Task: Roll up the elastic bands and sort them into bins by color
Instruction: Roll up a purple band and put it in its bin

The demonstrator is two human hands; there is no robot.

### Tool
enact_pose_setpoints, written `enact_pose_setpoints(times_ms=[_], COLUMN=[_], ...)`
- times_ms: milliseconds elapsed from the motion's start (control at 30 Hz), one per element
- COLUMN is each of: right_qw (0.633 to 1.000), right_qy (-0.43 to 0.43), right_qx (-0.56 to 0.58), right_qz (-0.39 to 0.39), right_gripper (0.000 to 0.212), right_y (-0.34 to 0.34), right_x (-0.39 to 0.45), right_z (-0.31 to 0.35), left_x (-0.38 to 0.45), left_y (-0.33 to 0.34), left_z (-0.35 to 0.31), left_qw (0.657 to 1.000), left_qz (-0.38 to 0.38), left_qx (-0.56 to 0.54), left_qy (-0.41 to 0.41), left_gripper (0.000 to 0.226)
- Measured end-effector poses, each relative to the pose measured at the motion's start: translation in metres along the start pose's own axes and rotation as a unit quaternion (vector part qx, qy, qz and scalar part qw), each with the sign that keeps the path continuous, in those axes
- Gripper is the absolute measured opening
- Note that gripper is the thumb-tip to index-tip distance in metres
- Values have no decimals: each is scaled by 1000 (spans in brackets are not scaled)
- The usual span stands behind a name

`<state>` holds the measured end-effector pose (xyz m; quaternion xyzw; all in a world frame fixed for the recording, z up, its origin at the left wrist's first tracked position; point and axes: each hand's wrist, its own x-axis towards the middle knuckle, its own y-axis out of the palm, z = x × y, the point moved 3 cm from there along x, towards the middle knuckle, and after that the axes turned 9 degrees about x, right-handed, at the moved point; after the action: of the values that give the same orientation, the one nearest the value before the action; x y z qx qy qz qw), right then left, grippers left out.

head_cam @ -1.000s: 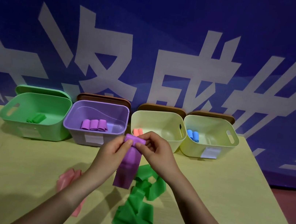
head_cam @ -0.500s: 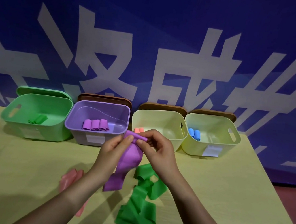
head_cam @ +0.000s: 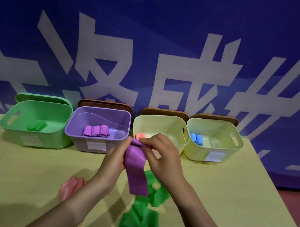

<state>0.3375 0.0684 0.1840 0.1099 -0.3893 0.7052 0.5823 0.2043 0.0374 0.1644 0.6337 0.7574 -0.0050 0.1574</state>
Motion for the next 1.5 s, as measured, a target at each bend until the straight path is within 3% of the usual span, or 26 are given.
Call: enact_pose_setpoints(times_ms=[167,333,433,500,667,800,900,1000,1233,1500], right_qw=[998,957,911,899,918,915,912,900,857,881], right_qy=[4,161,239,263,258,246,241,253,297,271], right_qx=[40,218,331,348,299,318,330,353,420,387], right_qz=[42,102,57,30,38,24,13,23,10,-4], right_gripper=[22,36,37,36,11,8,9,11,16,12], right_y=[-3,-3,-2,0,7,5,3,8,8,8], right_x=[0,-5,-8,-10,-11,-7,-4,-6,-7,-9], right_z=[-4,-11,-13,-15,-15,-12,-9,-9,-15,-12], left_x=[-3,-1,0,1,0,1,-3,-5,-6,-2], left_y=[-1,-2,-3,0,2,3,3,4,-2,-5], left_z=[-1,4,3,0,-6,-6,-3,1,-6,-7], left_qw=[999,999,992,984,973,980,990,988,990,986], left_qz=[14,2,19,30,31,34,17,0,24,22], left_qx=[33,46,112,157,204,173,122,150,130,161], left_qy=[34,26,57,79,103,91,62,39,46,36], left_gripper=[30,20,14,15,20,9,45,20,15,15])
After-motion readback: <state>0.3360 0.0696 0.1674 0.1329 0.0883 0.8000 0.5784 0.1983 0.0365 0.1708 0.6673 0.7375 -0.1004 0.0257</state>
